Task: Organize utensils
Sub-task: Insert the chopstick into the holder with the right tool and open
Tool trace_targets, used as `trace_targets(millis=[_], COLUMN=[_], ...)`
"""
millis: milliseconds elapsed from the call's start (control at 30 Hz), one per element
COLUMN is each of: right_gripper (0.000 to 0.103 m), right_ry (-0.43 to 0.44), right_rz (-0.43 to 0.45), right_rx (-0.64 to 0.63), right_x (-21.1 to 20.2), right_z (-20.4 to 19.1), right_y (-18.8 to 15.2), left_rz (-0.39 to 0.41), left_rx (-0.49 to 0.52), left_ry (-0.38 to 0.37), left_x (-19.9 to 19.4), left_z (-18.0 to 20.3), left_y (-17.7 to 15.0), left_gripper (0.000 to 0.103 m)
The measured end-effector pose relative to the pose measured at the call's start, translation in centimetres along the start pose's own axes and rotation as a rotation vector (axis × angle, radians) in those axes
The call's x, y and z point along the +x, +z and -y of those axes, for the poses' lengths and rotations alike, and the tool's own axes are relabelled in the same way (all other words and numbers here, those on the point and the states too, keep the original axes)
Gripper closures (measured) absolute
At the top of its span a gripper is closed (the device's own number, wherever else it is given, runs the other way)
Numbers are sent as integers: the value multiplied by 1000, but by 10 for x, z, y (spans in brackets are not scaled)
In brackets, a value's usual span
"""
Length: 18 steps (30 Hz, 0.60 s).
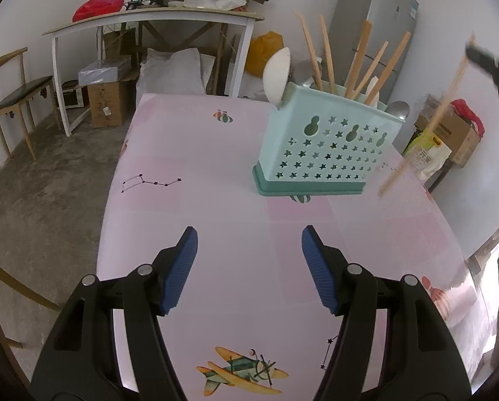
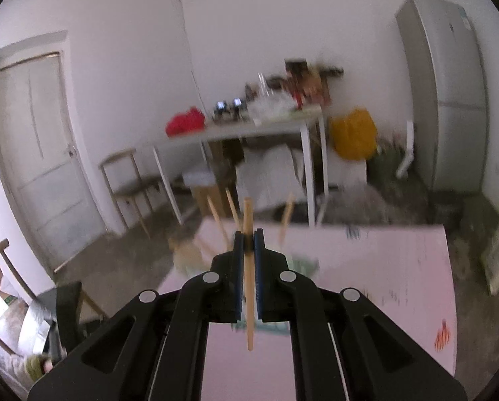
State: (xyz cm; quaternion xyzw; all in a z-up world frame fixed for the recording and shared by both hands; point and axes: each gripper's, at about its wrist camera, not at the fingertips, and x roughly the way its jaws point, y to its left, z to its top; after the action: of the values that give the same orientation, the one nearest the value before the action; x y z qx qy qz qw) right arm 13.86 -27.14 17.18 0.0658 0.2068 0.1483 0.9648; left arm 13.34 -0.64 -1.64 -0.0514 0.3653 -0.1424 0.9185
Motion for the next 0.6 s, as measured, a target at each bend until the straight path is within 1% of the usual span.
trace_targets(millis=[100,200,333,467,600], right_gripper=[97,97,97,97,97], right_ry=[19,26,50,55,72], right_rz=[41,53,63,85,105], right_rx=[-31,-65,-94,-132,-144], right_x=[7,22,32,34,36], right_z=[-7,-16,-26,-38,-47], right_y=[29,51,77,98,115], left_rz=[5,8,10,11,11], left_rx=[-12,-25,-45,-66,-81], left_ry=[4,11,16,21,21], left_x=[-1,0,0,2,3], left_z=[-5,-12,-20,-28,-34], left_y=[1,1,1,1,1], left_gripper=[42,42,42,42,42])
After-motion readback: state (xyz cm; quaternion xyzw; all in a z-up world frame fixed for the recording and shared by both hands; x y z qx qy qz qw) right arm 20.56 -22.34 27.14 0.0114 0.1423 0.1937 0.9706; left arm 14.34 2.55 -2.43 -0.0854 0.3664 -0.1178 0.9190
